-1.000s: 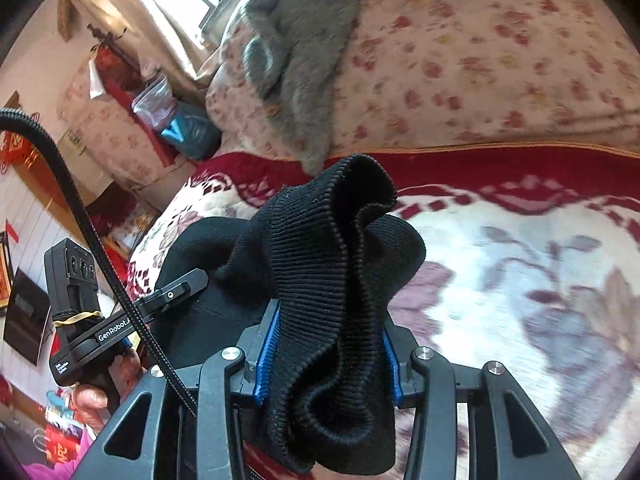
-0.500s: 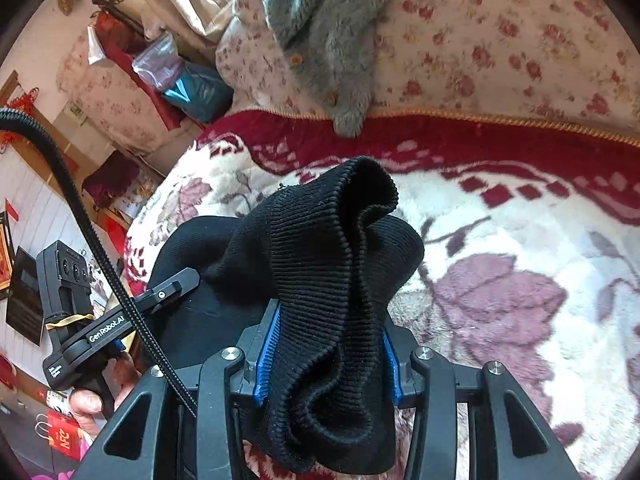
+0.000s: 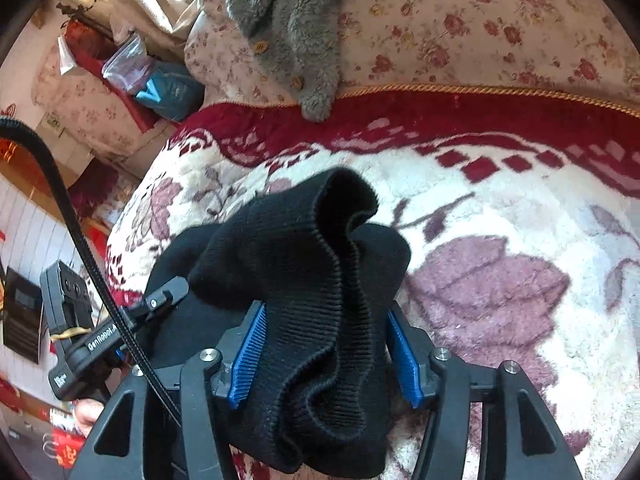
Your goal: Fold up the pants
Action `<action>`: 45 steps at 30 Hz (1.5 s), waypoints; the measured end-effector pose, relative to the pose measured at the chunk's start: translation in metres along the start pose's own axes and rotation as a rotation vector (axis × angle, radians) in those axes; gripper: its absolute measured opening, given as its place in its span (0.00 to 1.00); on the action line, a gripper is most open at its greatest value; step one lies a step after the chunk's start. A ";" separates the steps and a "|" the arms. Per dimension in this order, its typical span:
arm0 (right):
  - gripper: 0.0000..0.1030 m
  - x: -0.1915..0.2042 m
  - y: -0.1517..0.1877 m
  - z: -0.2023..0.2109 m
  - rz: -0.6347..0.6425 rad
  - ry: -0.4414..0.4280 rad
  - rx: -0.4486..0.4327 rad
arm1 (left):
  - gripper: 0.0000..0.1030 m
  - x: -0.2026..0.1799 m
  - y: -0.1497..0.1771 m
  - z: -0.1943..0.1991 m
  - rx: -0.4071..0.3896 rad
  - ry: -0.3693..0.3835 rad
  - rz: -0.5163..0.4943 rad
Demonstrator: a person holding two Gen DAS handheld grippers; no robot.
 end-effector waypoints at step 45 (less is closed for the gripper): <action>0.61 0.076 0.060 0.081 0.249 0.106 -0.105 | 0.65 -0.068 0.061 0.104 -0.262 -0.341 -0.164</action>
Point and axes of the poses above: each gripper's, at about its wrist camera, not at the fingertips, and z roughly against the way its jaws point, x to its left, y to its underside, the point moved 1 cm from there along -z, roughly the way its jaws point, and after that the axes turned 9 degrees about -y, right-handed, at the moved point
